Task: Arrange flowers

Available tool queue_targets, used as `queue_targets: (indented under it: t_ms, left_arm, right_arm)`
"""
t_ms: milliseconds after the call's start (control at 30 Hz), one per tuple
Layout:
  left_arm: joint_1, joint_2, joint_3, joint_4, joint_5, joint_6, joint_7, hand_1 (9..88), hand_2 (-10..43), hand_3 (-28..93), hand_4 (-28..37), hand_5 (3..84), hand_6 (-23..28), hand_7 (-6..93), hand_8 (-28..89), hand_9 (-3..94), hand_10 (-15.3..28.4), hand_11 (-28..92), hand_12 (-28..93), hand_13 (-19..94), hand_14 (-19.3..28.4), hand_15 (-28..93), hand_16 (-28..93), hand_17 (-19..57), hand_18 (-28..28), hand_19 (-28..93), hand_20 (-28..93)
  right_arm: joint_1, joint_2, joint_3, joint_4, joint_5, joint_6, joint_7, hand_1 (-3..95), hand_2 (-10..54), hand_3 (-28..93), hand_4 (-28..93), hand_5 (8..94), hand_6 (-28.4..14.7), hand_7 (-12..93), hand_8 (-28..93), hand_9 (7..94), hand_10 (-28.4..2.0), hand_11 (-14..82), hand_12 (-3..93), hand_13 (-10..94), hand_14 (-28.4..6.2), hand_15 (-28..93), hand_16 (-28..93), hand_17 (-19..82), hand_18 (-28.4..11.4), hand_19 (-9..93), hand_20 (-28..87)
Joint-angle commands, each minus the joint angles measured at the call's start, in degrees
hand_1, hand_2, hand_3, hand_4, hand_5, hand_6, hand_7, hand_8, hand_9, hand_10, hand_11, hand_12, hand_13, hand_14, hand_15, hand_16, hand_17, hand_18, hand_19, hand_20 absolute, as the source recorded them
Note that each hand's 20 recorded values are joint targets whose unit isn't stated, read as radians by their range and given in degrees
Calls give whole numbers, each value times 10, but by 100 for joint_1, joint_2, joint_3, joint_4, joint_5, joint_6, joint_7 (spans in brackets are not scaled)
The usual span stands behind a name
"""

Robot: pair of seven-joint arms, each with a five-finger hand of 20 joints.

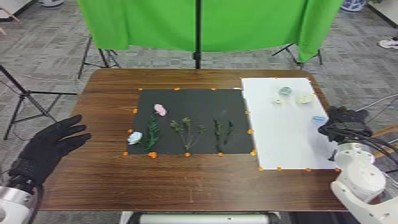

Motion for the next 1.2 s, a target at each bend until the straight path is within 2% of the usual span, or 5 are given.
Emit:
queue_targets:
  t_ms: [33,233,467,533,1200]
  left_arm:
    - [178,-62,16,-29,8,35,46,263,-15,696,-268,346,52,199,-98,317,139,250,159,285,171,349,-22,-66,232,522,3]
    - [181,-87,5,-34,2,60,77,262,-14,696,-268,346,51,201,-98,317,139,250,159,285,170,349,-22,-65,231,522,4]
    - [155,-116,17,-35,11,75,80,262,-14,697,-269,346,51,201,-99,317,139,250,160,285,171,348,-22,-65,231,522,3]
    - [214,-14,34,-34,-55,153,154,262,-14,696,-268,346,51,201,-99,318,140,250,160,285,171,348,-22,-65,232,522,3]
    - [182,-126,-8,-32,16,44,29,262,-14,696,-268,346,51,199,-98,317,139,251,159,284,172,349,-22,-65,232,522,3]
  right_arm:
    - [413,-71,-194,344,-112,-70,-378,312,-95,889,-283,404,-53,470,-196,427,-139,492,282,476,-92,624,175,203,-184,733,410]
    - [640,-127,-376,564,-120,-237,-350,353,-95,878,-282,482,-26,462,-198,538,-116,458,267,571,-76,612,186,231,-191,744,421]
    - [748,-173,-420,695,-156,-308,-431,457,-95,800,-282,561,-4,532,5,710,-65,269,481,680,-45,566,329,262,-194,737,438]
    - [748,-189,-418,698,-159,-270,-521,459,-95,805,-282,562,-3,533,8,714,-63,264,488,683,-43,565,334,264,-194,739,439]
    - [441,-146,-172,-35,-158,507,-877,495,-95,815,-283,670,18,537,19,824,-54,243,532,741,-51,619,325,293,-191,761,462]
